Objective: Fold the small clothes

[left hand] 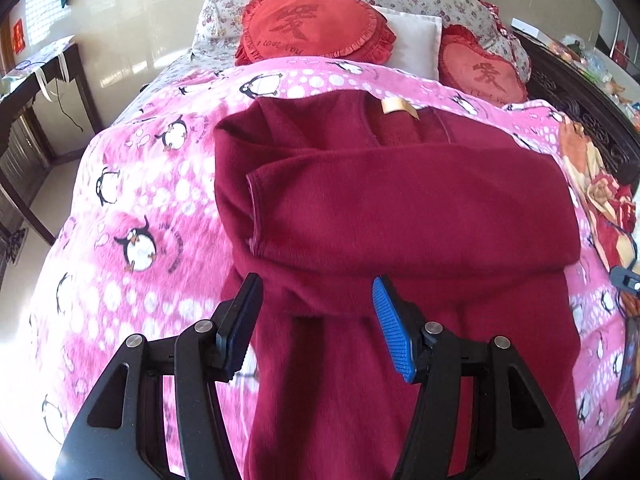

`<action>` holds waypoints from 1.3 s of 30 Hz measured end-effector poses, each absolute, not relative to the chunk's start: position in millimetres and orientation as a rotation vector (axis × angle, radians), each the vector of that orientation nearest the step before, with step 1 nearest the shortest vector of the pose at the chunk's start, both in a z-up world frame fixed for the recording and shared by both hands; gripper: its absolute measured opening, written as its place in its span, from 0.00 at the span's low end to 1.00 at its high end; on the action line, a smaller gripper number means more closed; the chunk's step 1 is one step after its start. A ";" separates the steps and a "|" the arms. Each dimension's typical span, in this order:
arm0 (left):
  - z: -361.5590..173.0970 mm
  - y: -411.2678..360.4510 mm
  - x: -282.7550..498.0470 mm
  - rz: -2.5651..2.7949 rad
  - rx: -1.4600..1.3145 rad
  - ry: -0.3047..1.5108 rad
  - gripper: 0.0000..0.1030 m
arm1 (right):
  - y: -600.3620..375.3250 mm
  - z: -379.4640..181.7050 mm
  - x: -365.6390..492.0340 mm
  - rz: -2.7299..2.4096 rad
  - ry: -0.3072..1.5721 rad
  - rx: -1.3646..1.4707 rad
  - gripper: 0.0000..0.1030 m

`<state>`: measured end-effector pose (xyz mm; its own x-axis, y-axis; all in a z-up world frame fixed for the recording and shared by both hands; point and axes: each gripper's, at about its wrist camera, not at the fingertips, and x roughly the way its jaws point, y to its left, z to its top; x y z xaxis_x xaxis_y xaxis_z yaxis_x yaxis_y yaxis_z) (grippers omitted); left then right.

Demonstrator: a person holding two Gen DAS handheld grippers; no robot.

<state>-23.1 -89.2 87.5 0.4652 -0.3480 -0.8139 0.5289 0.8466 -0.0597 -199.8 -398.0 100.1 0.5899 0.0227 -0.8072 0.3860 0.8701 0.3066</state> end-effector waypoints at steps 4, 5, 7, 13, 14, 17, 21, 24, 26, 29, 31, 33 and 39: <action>90.6 -76.0 -41.9 -0.546 0.206 0.944 0.56 | -383.1 107.9 -226.7 -0.190 0.967 0.503 0.46; 91.2 -73.6 -46.1 -0.547 0.204 0.945 0.56 | -375.4 109.6 -235.2 -0.177 0.981 0.496 0.46; 93.2 -67.3 -55.1 -0.553 0.201 0.948 0.56 | -365.9 111.0 -249.0 -0.159 0.996 0.488 0.47; 94.3 -33.2 -93.0 -0.609 0.184 0.986 0.56 | -342.2 91.6 -291.9 -0.142 1.019 0.491 0.60; 92.2 -25.2 -99.3 -0.613 0.185 0.998 0.56 | -338.6 83.6 -300.0 -0.143 1.032 0.495 0.61; 81.2 -0.8 -118.4 -0.606 0.187 1.045 0.56 | -331.7 63.3 -316.6 -0.139 1.068 0.500 0.61; 68.6 27.3 -135.8 -0.575 0.153 1.097 0.56 | -325.9 46.3 -332.5 -0.139 1.061 0.515 0.61; 58.4 44.3 -144.4 -0.550 0.083 1.134 0.56 | -325.1 36.6 -336.3 -0.125 1.043 0.548 0.61; 51.9 49.7 -149.3 -0.541 0.071 1.153 0.56 | -323.0 29.3 -336.9 -0.129 1.042 0.547 0.61; 45.4 52.3 -154.9 -0.536 0.064 1.170 0.56 | -319.8 27.8 -338.5 -0.142 1.010 0.520 0.61; 40.4 52.7 -156.8 -0.540 0.048 1.189 0.56 | -318.3 28.3 -338.3 -0.142 1.003 0.507 0.61; 35.5 52.1 -157.9 -0.540 0.039 1.204 0.56 | -313.2 29.3 -337.5 -0.133 0.995 0.483 0.53; 33.1 46.2 -161.1 -0.545 0.044 1.201 0.56 | -292.9 19.5 -331.7 -0.050 1.015 0.490 0.30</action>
